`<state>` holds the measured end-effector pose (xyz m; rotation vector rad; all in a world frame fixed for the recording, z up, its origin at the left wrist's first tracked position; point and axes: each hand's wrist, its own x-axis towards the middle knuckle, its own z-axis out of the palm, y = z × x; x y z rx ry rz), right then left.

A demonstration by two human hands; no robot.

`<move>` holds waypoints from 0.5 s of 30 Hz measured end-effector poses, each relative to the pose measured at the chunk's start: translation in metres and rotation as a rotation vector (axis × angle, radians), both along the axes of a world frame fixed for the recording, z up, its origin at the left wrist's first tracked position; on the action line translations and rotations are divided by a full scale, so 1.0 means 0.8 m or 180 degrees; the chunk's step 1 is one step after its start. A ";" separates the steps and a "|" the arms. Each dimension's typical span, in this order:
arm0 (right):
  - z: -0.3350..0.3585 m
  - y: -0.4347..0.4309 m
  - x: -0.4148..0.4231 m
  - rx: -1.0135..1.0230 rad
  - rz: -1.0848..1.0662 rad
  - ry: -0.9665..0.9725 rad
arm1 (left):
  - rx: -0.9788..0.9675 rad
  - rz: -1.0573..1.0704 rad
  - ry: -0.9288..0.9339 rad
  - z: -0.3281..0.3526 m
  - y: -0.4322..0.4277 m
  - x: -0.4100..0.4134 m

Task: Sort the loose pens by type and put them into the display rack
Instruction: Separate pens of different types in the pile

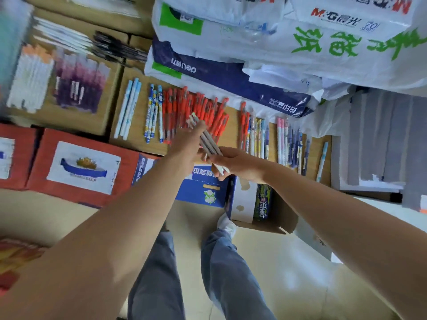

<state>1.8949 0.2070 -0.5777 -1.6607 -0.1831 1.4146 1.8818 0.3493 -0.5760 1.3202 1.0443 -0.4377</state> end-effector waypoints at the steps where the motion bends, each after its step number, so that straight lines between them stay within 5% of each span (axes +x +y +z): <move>1: 0.006 0.013 -0.002 0.0009 0.0027 0.0006 | -0.0024 0.0028 0.0030 0.002 0.012 -0.005; 15: 0.019 0.242 -0.018 0.0032 0.0146 -0.0087 | -0.0010 0.0366 -0.0180 0.020 0.241 -0.034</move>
